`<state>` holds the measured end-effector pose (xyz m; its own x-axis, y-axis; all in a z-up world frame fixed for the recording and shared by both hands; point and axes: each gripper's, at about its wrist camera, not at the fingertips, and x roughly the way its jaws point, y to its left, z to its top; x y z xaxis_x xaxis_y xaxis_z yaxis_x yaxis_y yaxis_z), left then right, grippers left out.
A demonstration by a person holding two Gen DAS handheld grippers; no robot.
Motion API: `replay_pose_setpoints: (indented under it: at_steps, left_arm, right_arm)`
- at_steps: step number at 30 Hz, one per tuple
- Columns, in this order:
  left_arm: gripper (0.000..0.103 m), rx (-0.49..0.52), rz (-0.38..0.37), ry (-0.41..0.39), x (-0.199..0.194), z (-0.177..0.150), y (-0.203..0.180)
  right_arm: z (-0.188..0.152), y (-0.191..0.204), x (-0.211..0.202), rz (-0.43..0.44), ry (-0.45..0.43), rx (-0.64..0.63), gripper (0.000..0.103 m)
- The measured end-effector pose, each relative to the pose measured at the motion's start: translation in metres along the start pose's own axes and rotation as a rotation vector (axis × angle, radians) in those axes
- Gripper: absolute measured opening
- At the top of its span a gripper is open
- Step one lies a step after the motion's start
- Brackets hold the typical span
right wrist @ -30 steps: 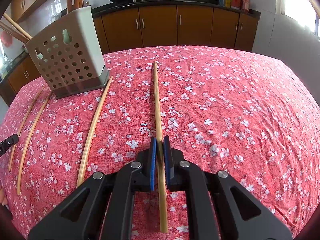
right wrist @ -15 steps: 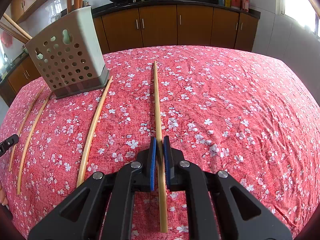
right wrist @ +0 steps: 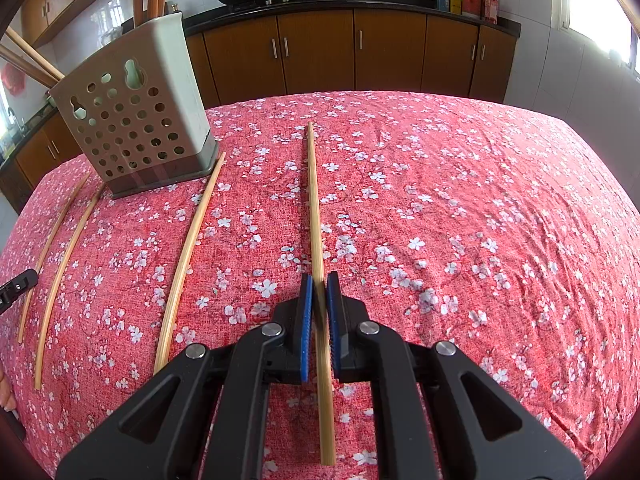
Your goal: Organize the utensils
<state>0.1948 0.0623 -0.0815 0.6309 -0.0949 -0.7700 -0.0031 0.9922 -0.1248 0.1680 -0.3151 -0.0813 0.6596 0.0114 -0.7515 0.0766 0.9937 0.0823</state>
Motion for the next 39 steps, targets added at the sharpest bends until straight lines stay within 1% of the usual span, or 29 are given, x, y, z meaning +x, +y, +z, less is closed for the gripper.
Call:
replay_pose_setpoints:
  at_steps: [22, 28, 32, 39]
  left_arm:
    - [0.010, -0.003, -0.002, 0.000, 0.000, 0.001, 0.000]
    - [0.010, 0.007, 0.007, 0.000, 0.001, 0.001, -0.003]
    - [0.010, 0.038, 0.024, 0.003, -0.005, -0.005, -0.007]
    - [0.009, 0.065, 0.020, 0.007, -0.014, -0.018, -0.013]
  right_arm:
    - [0.000, -0.001, 0.000, -0.001, 0.000, 0.001, 0.009]
    - [0.000, 0.000, 0.000, 0.004, 0.000, 0.006, 0.009]
    - [-0.005, 0.000, -0.004, 0.007, 0.001, 0.005, 0.009]
    - [-0.018, 0.000, -0.011, 0.032, 0.002, 0.011, 0.009]
